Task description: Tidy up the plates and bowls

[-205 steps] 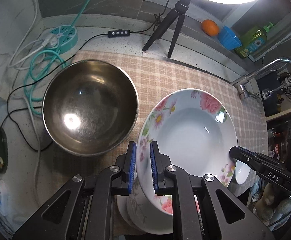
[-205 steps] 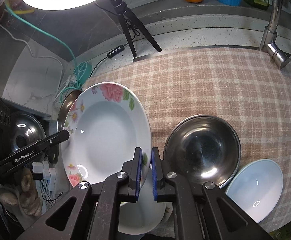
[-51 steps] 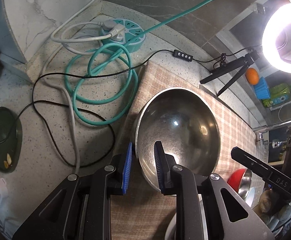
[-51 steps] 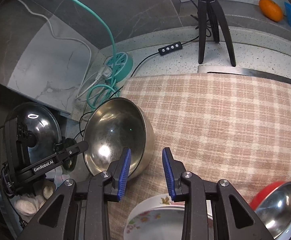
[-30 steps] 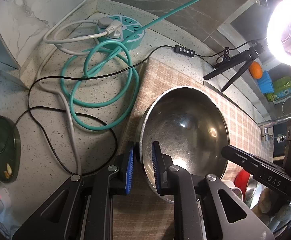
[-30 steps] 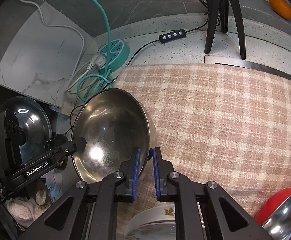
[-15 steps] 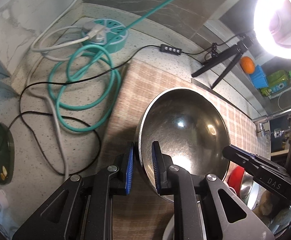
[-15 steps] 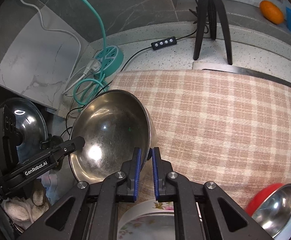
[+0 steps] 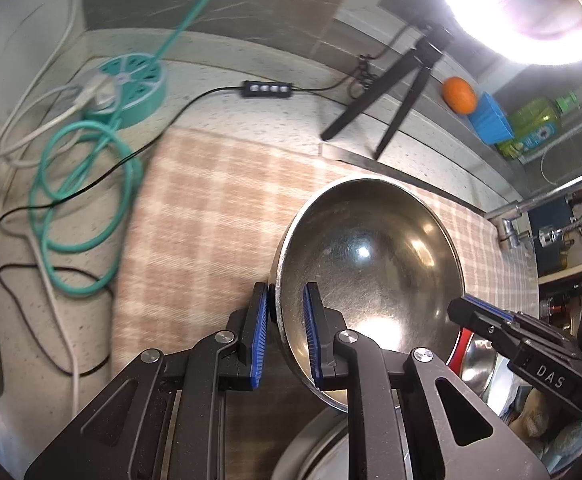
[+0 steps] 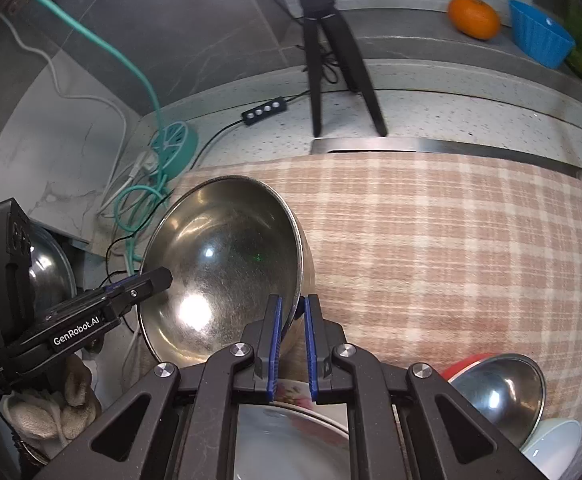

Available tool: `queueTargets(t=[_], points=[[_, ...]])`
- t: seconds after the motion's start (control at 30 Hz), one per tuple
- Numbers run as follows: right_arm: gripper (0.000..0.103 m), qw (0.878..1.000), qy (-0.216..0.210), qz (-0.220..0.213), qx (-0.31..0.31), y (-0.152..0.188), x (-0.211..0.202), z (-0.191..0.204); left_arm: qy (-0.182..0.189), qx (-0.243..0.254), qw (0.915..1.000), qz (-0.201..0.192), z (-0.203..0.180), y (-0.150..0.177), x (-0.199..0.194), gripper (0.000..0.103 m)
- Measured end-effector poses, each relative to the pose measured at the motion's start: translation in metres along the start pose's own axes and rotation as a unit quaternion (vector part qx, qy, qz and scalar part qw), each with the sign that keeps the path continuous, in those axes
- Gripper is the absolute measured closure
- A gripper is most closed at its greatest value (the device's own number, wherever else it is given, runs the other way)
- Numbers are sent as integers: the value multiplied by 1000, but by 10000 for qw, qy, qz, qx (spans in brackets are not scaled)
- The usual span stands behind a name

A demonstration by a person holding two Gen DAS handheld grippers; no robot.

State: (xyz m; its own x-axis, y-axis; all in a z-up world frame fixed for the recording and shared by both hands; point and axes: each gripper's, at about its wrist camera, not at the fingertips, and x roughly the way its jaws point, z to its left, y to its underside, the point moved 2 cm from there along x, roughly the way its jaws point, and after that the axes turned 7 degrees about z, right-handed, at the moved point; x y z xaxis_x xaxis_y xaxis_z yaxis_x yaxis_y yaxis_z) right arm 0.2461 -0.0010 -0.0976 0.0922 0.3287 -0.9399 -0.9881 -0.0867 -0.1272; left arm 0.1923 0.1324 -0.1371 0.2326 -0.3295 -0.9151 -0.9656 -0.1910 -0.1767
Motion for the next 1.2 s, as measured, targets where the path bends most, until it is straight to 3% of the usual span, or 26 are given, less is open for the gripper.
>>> queueTargets(t=[0.5,0.9,1.2], points=[[93,9985,217,-56,505,11,-9,-59,-95,582,9981,155,-55,-12,28,87],[92,9983,226,-1,532,18,-7,-67,-248,656,9974,159,-61,-12,36,87],[91,9988,181,56,450,20,-7,-67,-121,605,9979,200,-59,-12,32,87]])
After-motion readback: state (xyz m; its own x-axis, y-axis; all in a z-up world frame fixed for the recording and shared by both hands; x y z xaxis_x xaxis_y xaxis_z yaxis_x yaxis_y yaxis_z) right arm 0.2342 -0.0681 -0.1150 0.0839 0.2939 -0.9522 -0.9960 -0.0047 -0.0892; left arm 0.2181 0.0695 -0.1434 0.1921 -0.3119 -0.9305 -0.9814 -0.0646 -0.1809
